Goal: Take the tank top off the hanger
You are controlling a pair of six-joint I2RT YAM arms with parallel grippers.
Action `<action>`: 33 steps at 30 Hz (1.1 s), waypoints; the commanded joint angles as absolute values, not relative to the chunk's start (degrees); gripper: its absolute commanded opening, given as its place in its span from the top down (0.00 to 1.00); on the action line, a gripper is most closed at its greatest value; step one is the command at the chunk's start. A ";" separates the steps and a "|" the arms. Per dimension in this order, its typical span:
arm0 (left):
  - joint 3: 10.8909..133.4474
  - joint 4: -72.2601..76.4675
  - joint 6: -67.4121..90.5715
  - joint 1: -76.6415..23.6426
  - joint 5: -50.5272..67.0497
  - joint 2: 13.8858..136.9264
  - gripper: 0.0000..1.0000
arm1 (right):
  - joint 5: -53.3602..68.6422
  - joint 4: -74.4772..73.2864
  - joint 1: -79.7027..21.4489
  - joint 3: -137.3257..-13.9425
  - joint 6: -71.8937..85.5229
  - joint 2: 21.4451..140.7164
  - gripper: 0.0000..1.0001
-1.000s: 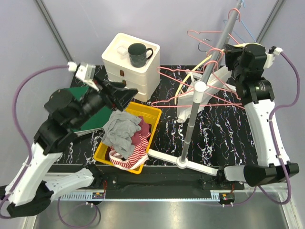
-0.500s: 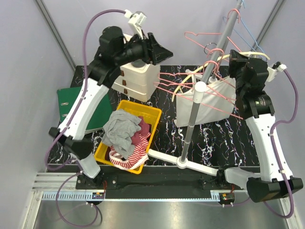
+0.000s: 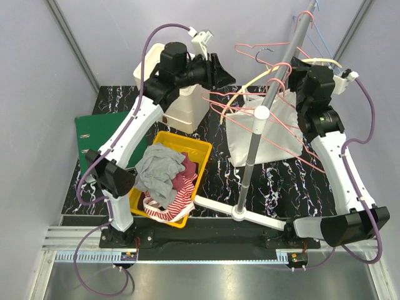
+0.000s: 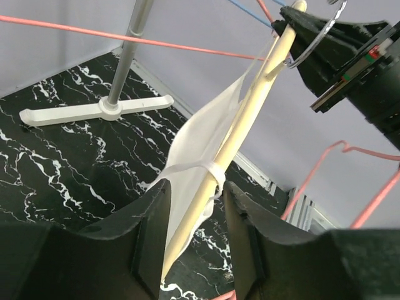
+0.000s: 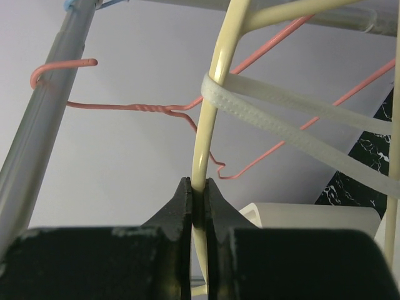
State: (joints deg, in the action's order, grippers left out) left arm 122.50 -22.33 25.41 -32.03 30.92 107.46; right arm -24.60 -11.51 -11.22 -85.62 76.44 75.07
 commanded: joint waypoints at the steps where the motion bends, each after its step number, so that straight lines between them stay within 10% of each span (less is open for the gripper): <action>1: 120.24 -18.98 23.29 -33.31 24.18 104.51 0.64 | -28.03 -4.84 -13.44 -87.89 76.29 74.62 1.00; 33: 106.96 -9.84 24.43 -38.76 13.98 97.90 0.39 | -37.62 -5.27 -20.12 -90.26 70.31 75.76 1.00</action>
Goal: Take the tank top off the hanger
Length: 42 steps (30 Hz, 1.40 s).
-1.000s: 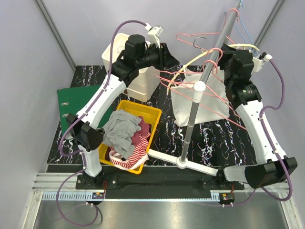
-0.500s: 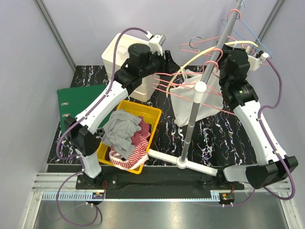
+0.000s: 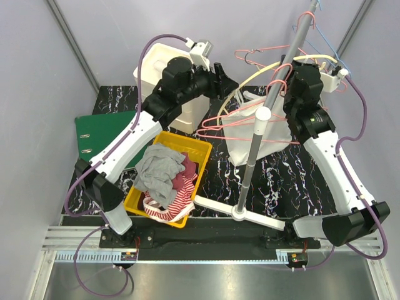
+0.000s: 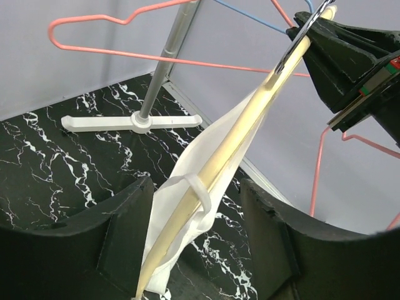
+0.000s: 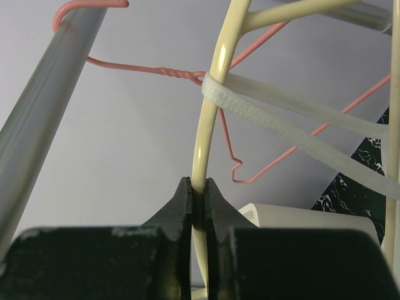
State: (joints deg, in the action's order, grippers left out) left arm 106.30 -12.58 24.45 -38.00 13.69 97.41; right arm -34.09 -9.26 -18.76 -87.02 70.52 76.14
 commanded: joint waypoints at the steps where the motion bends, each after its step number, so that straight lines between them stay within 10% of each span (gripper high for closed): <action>1: 107.14 -9.93 24.43 -38.85 13.63 98.17 0.42 | -37.79 -5.36 -20.21 -90.26 70.23 75.67 1.00; 13: 109.25 -12.48 23.12 -39.55 11.60 100.37 0.60 | -38.76 -5.27 -20.92 -89.83 69.52 74.36 1.00; 21: 108.20 -13.27 21.98 -39.64 10.81 99.14 1.00 | -40.43 -5.27 -20.92 -87.54 69.43 72.43 1.00; 42: 90.45 -5.55 25.83 -36.83 14.85 91.76 1.00 | -51.94 -9.49 -19.60 -82.61 75.24 59.84 1.00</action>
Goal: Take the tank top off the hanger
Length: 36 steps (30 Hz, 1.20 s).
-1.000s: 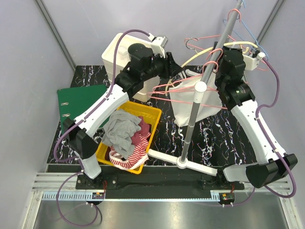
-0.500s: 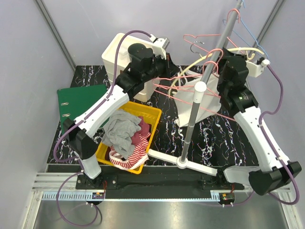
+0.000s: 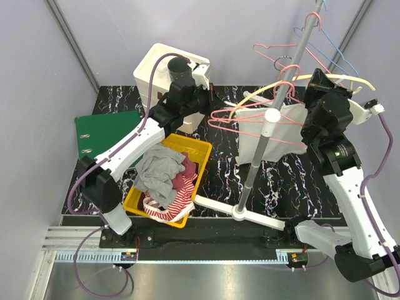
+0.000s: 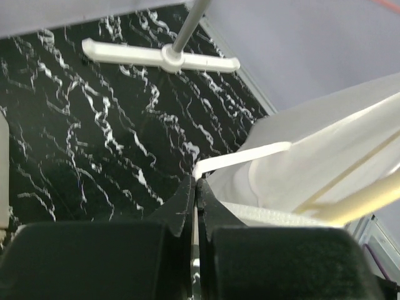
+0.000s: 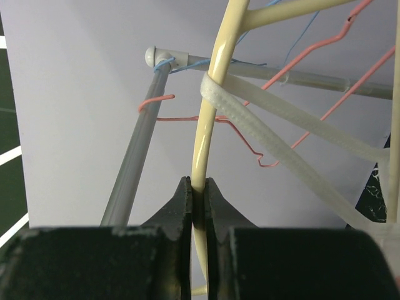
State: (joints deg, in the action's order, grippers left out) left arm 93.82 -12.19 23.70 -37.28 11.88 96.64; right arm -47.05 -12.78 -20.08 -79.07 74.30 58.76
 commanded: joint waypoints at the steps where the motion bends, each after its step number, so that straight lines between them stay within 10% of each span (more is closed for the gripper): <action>1: 88.61 -4.15 26.19 -36.74 15.72 90.19 1.00 | -51.68 -9.41 -19.60 -83.05 74.71 60.38 1.00; 24: 86.92 -5.80 28.84 -33.40 20.38 94.04 1.00 | -49.84 -12.39 -17.75 -79.72 85.69 58.80 1.00; 26: 87.36 -5.36 28.39 -32.61 23.19 93.69 0.91 | -49.13 -12.83 -17.67 -79.63 86.83 58.80 1.00; 30: 85.43 -3.69 26.81 -30.77 25.83 89.14 0.43 | -46.85 -13.44 -17.23 -79.19 88.59 59.76 1.00; 36: 93.06 -9.31 22.69 -25.40 33.83 89.64 0.34 | -42.72 -13.62 -17.05 -78.66 92.02 61.96 1.00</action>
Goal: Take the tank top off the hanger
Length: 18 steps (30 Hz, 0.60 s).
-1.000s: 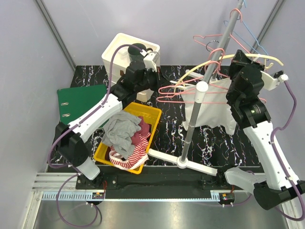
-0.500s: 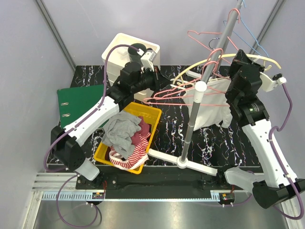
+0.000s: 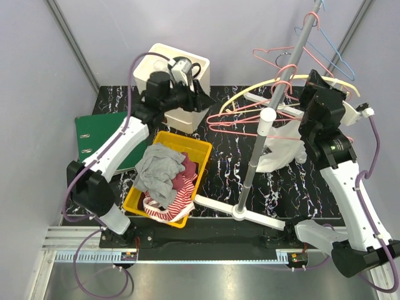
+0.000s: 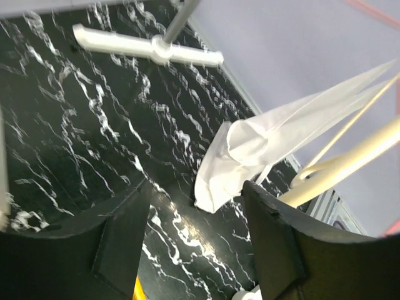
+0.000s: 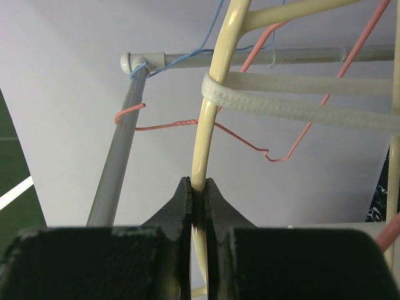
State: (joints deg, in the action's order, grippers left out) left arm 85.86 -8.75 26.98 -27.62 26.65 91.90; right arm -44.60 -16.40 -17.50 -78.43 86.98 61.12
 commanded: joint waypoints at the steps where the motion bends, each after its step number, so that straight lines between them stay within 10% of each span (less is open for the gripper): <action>1: 95.95 -10.27 22.24 -25.40 35.84 90.17 0.33 | -42.11 -13.62 -17.05 -78.66 92.46 62.31 1.00; 18: 105.12 -8.79 10.37 -32.78 48.78 100.98 0.30 | -38.59 -14.41 -16.70 -79.28 94.48 63.19 1.00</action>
State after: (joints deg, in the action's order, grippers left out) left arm 103.79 -10.41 14.44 -32.14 45.56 100.42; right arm -39.38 -16.47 -17.10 -78.39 92.23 64.03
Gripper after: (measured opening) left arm 0.700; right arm 0.084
